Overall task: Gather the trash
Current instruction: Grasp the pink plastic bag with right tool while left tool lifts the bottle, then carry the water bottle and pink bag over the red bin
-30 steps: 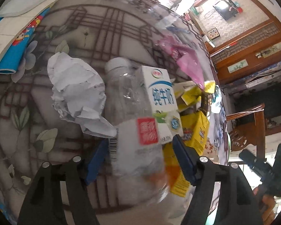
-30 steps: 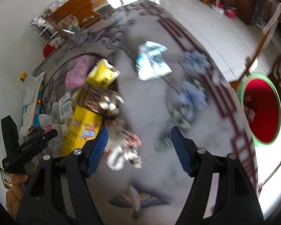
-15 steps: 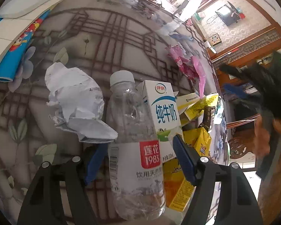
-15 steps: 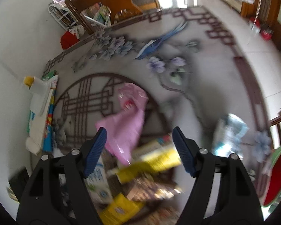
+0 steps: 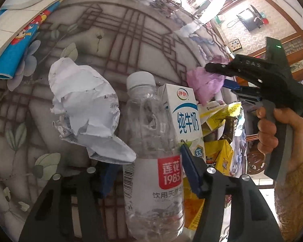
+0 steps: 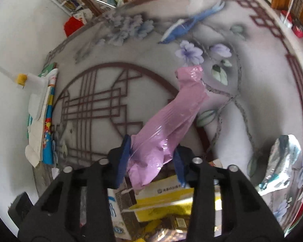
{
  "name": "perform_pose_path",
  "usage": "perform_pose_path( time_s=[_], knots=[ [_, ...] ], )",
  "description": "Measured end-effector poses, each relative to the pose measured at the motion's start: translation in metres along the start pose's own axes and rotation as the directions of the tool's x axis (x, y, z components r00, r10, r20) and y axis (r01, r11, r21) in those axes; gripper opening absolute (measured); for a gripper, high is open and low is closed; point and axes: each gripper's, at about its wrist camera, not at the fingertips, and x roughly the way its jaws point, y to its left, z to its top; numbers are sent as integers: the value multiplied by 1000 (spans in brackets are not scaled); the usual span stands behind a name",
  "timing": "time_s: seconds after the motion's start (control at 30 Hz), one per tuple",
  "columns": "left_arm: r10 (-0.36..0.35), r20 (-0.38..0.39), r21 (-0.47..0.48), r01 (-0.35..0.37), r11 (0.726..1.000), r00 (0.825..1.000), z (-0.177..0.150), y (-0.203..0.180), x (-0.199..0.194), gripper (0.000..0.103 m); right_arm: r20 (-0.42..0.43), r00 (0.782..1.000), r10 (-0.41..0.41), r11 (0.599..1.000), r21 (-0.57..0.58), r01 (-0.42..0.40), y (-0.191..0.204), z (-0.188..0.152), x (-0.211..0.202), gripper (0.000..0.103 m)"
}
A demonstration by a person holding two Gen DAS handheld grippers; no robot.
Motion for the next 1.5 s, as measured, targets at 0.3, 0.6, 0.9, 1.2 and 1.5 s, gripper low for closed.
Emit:
perform_pose_path(
  time_s=[0.3,0.6,0.9,1.2,1.5],
  knots=[
    [-6,54,40,4,999,998,-14,-9,-22,55,144,984,103,995,-31,-100,10,-35,-91,32],
    [-22,132,96,10,995,991,-29,-31,-55,55,234,969,84,991,-123,-56,19,-100,-154,32],
    [-58,183,157,29,987,981,-42,-53,-77,55,267,964,-5,994,-107,35,-2,-174,-172,32],
    [-111,172,248,66,966,979,-57,-91,-80,55,297,949,-101,995,7,104,-43,-228,-182,32],
    [-150,140,315,99,944,979,-70,-128,-73,55,328,935,-137,986,139,96,-80,-255,-197,32]
  ],
)
